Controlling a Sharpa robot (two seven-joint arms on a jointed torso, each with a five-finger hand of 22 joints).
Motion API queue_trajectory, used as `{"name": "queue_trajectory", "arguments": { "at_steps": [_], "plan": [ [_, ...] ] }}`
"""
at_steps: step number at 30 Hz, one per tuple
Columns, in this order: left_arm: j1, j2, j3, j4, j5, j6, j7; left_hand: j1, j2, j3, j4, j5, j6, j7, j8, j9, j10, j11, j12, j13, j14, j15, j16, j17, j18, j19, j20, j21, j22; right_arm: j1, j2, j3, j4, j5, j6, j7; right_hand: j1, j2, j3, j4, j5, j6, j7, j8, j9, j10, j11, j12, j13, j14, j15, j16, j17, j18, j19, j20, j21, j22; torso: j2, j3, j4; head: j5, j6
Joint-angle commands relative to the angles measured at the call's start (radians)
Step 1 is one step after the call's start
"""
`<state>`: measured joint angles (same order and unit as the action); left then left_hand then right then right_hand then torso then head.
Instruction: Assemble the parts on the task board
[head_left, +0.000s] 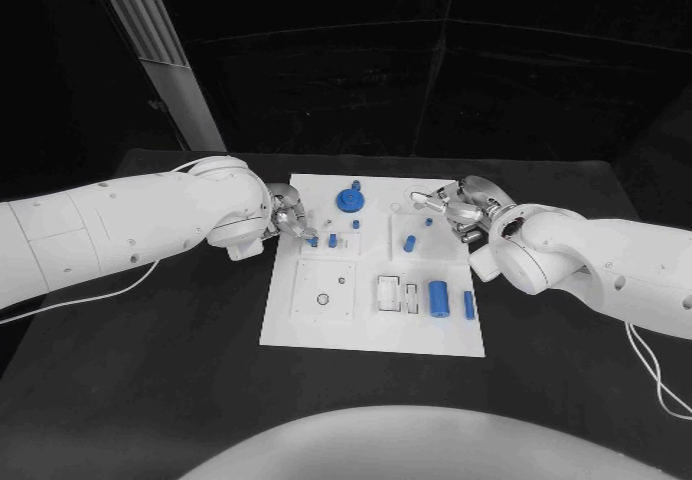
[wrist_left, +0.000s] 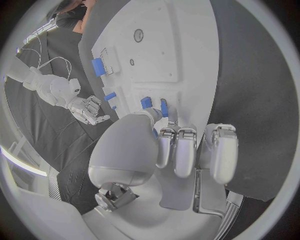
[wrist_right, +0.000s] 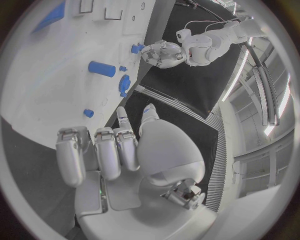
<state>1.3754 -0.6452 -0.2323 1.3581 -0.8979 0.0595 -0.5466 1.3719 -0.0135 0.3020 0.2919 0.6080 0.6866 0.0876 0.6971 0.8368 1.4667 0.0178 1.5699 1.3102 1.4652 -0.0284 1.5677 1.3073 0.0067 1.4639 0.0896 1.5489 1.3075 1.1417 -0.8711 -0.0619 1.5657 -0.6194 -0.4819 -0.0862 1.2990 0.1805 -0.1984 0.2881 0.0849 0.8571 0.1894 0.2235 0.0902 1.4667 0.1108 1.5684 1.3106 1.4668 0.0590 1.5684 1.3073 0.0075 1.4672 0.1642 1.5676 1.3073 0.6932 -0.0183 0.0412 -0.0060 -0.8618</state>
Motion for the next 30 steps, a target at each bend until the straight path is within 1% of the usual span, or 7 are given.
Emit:
{"name": "queue_trajectory", "arguments": {
  "at_steps": [1,4,13,19,25,28,30],
  "plan": [
    [-0.004,0.004,-0.002,0.003,-0.003,0.029,-0.013,-0.017,0.002,-0.006,0.001,-0.005,-0.005,-0.005,-0.001,-0.003,0.104,0.004,0.001,0.261,0.106,0.002,0.003,0.263,0.004,0.072,0.001,-0.004,0.249,0.001,0.0,0.0,0.002,-0.003,-0.004,0.006,0.004,0.005,-0.006,0.002,0.003,-0.009,-0.001,0.006,0.001,0.104,0.006,0.002,0.26,0.104,-0.001,0.002,0.263,-0.007,0.104,0.004,0.003,0.263,0.0,-0.0001,0.0004,-0.001,0.0],
    [-0.004,0.004,-0.002,0.003,-0.003,0.032,-0.012,-0.039,0.002,-0.015,0.001,-0.006,-0.004,-0.005,-0.003,-0.006,0.104,0.004,0.001,0.261,0.106,0.003,0.003,0.263,0.004,0.072,0.002,-0.004,0.249,0.001,0.0,0.0,0.002,-0.003,-0.004,0.006,0.004,0.005,-0.006,0.002,0.003,-0.009,-0.001,0.006,0.001,0.104,0.006,0.002,0.26,0.104,-0.001,0.002,0.263,-0.007,0.104,0.004,0.003,0.263,0.0,0.0,0.0002,-0.002,0.0],
    [-0.005,0.003,-0.002,0.004,-0.003,0.038,-0.008,-0.178,-0.012,-0.101,0.002,0.003,0.008,-0.004,-0.017,-0.029,0.104,0.005,0.001,0.261,0.106,0.006,0.003,0.263,0.004,0.072,0.005,-0.005,0.249,0.001,-0.001,0.0,0.002,-0.003,-0.004,0.006,0.005,0.006,-0.007,0.002,0.004,-0.009,-0.001,0.007,0.001,0.104,0.006,0.002,0.26,0.104,-0.001,0.002,0.263,-0.007,0.104,0.004,0.003,0.263,0.0,-0.0003,-0.0001,-0.004,0.0],
    [-0.005,0.004,-0.002,0.004,-0.003,0.036,-0.005,-0.224,-0.017,-0.14,0.002,0.008,0.009,-0.004,-0.022,-0.037,0.104,0.006,0.001,0.261,0.106,0.006,0.003,0.263,0.004,0.072,0.006,-0.004,0.249,0.001,-0.001,0.0,0.002,-0.003,-0.003,0.006,0.005,0.006,-0.007,0.002,0.004,-0.009,-0.001,0.007,0.001,0.104,0.006,0.002,0.26,0.104,-0.001,0.002,0.263,-0.007,0.104,0.004,0.003,0.263,0.0,-0.0004,0.0003,-0.007,0.001],
    [-0.006,0.004,-0.002,0.004,-0.003,0.038,-0.005,-0.245,-0.02,-0.159,0.002,0.007,0.01,-0.003,-0.024,-0.04,0.104,0.006,0.001,0.261,0.106,0.007,0.003,0.263,0.004,0.073,0.006,-0.004,0.249,0.001,-0.001,0.0,0.002,-0.003,-0.003,0.006,0.005,0.006,-0.007,0.002,0.004,-0.009,-0.001,0.007,0.001,0.104,0.006,0.002,0.26,0.104,-0.001,0.002,0.263,-0.007,0.104,0.004,0.003,0.263,0.0,0.0003,0.0003,-0.006,0.003],
    [-0.006,0.004,-0.002,0.004,-0.003,0.036,-0.006,-0.281,-0.026,-0.185,0.003,-0.009,0.011,0.0,-0.026,-0.044,0.104,0.008,0.001,0.261,0.106,0.009,0.003,0.263,0.003,0.074,0.007,-0.003,0.25,0.001,-0.001,0.0,0.002,-0.003,-0.002,0.006,0.005,0.006,-0.007,0.002,0.004,-0.009,-0.001,0.007,0.001,0.104,0.006,0.002,0.26,0.104,-0.001,0.002,0.263,-0.007,0.104,0.004,0.003,0.263,0.0,-0.0001,0.0006,-0.007,0.003],
    [-0.006,0.004,-0.002,0.005,-0.003,0.034,-0.008,-0.31,-0.029,-0.204,0.003,-0.035,0.011,0.001,-0.027,-0.046,0.104,0.01,0.001,0.261,0.106,0.01,0.003,0.263,0.003,0.076,0.008,-0.002,0.251,0.001,-0.001,0.0,0.002,-0.003,-0.002,0.006,0.005,0.006,-0.007,0.002,0.004,-0.009,-0.001,0.007,0.001,0.104,0.006,0.002,0.26,0.104,-0.001,0.002,0.263,-0.007,0.104,0.004,0.003,0.263,0.0,-0.0002,0.001,-0.007,0.004]
  ]
}}
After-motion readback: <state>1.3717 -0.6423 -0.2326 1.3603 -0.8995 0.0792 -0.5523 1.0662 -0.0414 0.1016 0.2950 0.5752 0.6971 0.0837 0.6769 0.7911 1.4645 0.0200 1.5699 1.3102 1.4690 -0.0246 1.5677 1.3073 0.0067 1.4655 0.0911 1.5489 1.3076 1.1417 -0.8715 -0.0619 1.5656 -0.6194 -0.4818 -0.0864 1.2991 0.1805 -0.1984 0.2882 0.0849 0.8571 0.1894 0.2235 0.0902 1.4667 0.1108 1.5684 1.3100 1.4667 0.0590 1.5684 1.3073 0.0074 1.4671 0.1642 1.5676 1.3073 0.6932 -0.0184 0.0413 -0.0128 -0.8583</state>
